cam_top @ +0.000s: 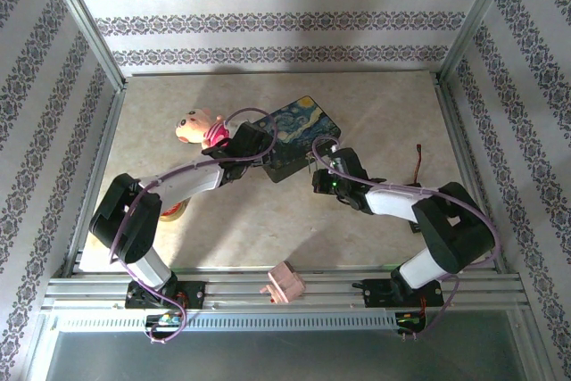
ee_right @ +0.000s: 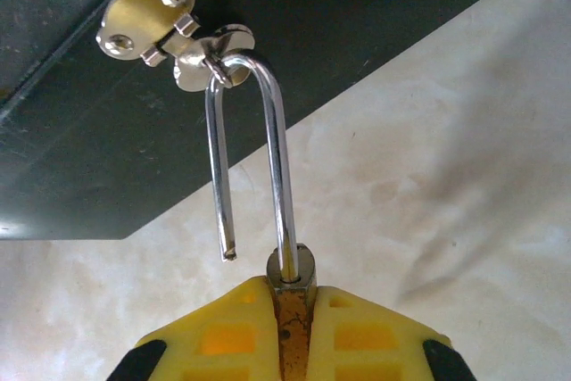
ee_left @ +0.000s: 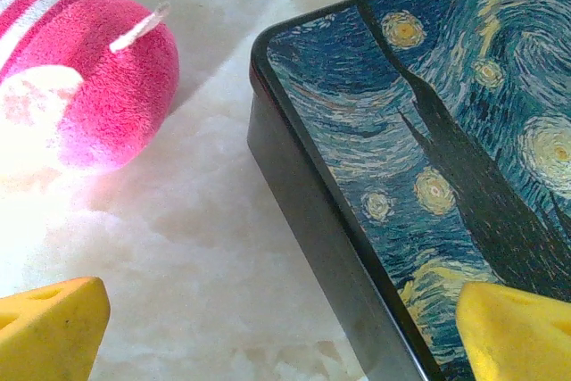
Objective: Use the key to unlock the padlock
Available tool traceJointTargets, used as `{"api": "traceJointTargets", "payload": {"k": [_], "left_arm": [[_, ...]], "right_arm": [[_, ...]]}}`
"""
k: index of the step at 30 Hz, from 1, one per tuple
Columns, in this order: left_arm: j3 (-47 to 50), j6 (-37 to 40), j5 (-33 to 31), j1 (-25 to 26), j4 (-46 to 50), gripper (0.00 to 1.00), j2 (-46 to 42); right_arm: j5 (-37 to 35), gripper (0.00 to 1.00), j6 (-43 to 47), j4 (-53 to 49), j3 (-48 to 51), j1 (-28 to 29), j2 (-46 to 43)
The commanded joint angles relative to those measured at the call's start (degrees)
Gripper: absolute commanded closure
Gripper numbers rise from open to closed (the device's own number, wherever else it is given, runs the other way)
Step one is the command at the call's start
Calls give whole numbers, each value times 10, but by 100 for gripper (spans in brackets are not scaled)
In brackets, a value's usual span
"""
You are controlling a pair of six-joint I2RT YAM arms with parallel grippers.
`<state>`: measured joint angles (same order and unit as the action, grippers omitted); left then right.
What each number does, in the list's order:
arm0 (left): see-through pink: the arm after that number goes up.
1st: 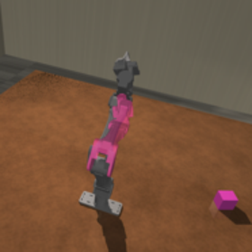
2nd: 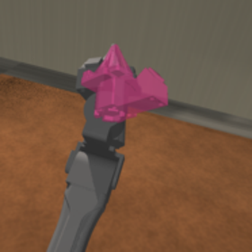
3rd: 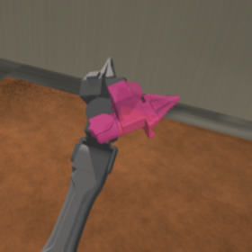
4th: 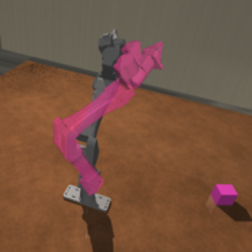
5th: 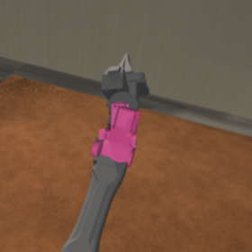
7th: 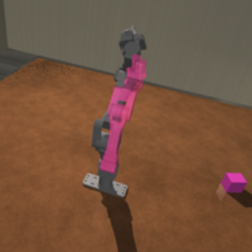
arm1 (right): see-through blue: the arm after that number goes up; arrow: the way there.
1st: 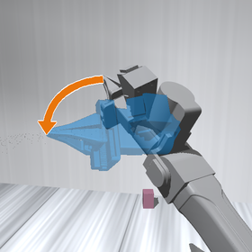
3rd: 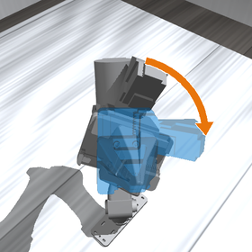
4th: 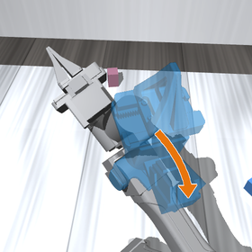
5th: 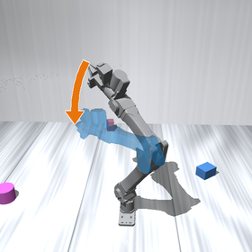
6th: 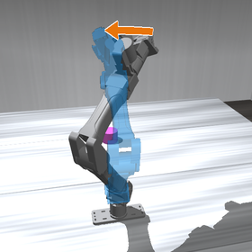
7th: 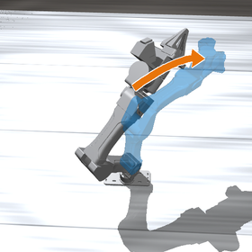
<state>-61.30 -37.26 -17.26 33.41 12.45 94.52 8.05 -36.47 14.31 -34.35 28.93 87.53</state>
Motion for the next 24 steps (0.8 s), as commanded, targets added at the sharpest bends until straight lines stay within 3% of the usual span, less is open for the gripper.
{"api": "traceJointTargets", "payload": {"k": [1,6,12,24], "left_arm": [[-8,12,-24,17,-11,1,-22],[-21,39,-48,46,-13,1,-49],[-39,42,-52,62,16,1,-19],[-49,40,-68,62,46,1,53]], "right_arm": [[4,100,-45,34,22,13,-32],[-1,100,-62,33,53,26,-68],[10,100,-76,32,81,29,-108],[104,100,-81,35,96,0,-123]]}}
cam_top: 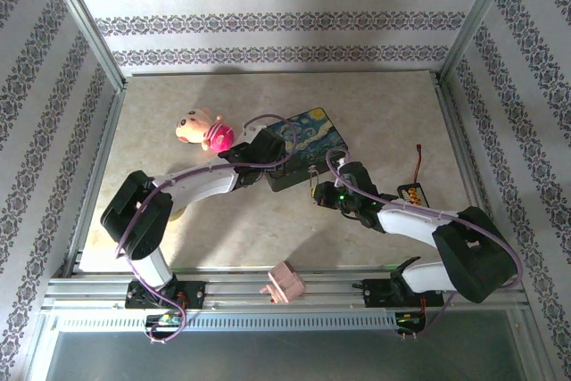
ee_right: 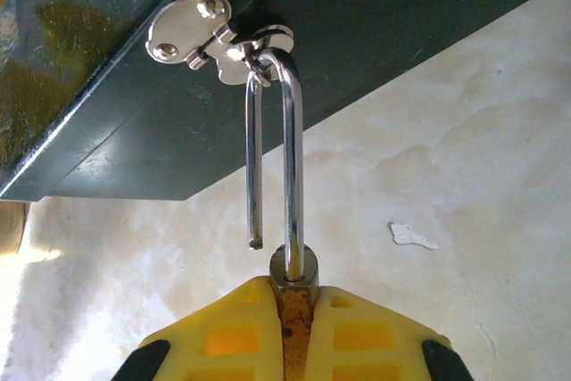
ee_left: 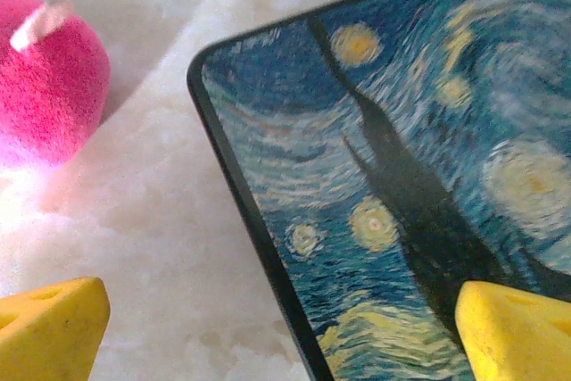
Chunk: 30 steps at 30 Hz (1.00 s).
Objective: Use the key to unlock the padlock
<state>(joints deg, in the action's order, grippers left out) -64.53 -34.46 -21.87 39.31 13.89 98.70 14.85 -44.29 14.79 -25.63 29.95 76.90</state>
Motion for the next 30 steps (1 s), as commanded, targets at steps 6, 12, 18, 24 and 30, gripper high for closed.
{"api": "traceJointTargets", "payload": {"k": [6,12,18,24,30], "left_arm": [[-13,10,-14,3,39,1,28],[-4,4,-7,3,40,1,26],[-3,3,4,3,39,1,28],[1,-2,7,3,40,1,32],[2,-4,9,3,39,1,39]], "right_arm": [[76,100,-18,91,34,-39,-35],[124,100,-62,167,47,-56,-23],[155,100,-115,276,56,-60,19],[169,100,-153,370,83,-71,44],[177,100,-171,406,93,-80,42]]}}
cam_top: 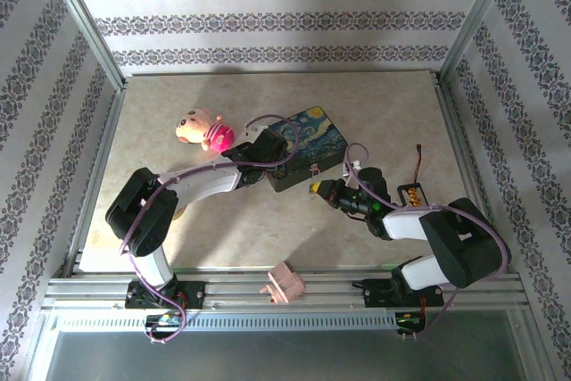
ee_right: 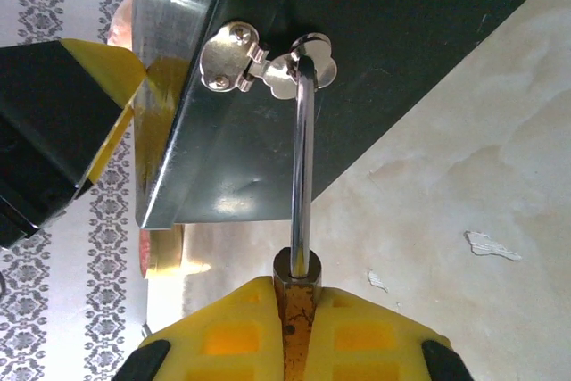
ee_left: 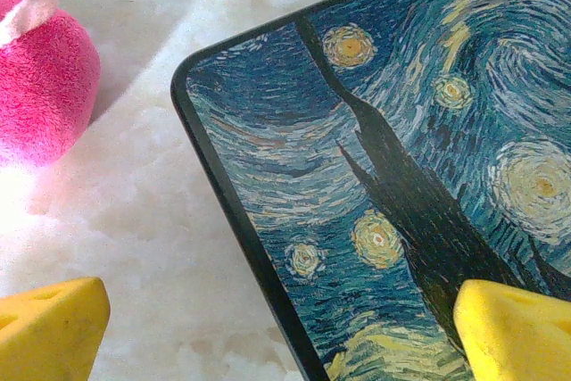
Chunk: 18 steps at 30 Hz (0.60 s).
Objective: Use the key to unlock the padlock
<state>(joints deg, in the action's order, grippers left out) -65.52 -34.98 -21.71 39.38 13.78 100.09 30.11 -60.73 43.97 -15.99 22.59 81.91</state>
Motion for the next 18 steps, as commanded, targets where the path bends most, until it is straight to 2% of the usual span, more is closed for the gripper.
{"api": "traceJointTargets", "payload": {"k": [1,6,11,18], "left_arm": [[9,1,6,3,43,1,27],[1,-1,-1,3,58,1,37],[5,-4,7,3,59,1,33],[7,-6,17,3,62,1,35]], "right_arm": [[27,100,-11,119,-4,-7,-8],[31,100,-34,157,5,-15,-12],[-38,100,-33,170,30,-22,-26],[-86,100,-42,218,38,-22,-24]]}}
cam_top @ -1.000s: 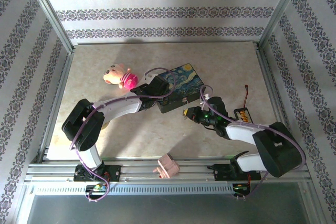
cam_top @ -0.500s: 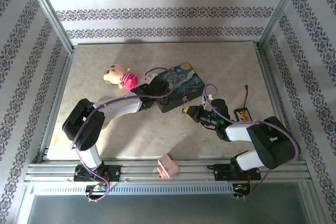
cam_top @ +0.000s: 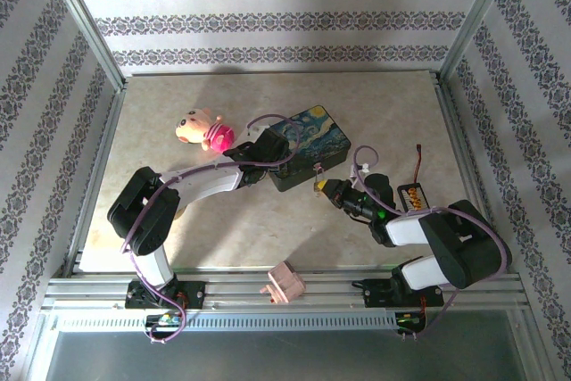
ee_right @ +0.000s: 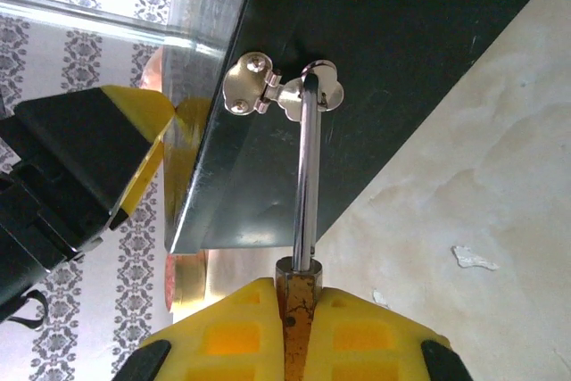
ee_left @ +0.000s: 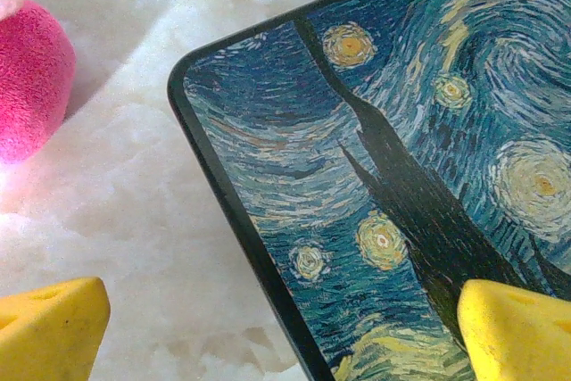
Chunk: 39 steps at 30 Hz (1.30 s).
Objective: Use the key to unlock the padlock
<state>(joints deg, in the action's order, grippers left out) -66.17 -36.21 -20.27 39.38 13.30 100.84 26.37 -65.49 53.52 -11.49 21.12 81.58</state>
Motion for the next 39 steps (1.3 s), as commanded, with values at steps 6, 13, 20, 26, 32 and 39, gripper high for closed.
{"api": "traceJointTargets", "payload": {"k": [6,13,20,26,32,39], "left_arm": [[21,2,10,3,62,1,22],[27,0,18,3,61,1,18],[36,2,16,3,62,2,16],[44,3,12,3,59,18,12],[48,0,15,2,59,30,11],[54,4,10,2,59,38,4]], "right_arm": [[-82,100,-22,197,-7,1,29],[-136,100,-37,259,-20,29,95],[-134,100,-27,258,-47,27,116],[-130,100,-17,258,-49,7,123],[-111,100,-7,258,-63,-22,133],[-91,100,4,242,-75,-33,165]]}}
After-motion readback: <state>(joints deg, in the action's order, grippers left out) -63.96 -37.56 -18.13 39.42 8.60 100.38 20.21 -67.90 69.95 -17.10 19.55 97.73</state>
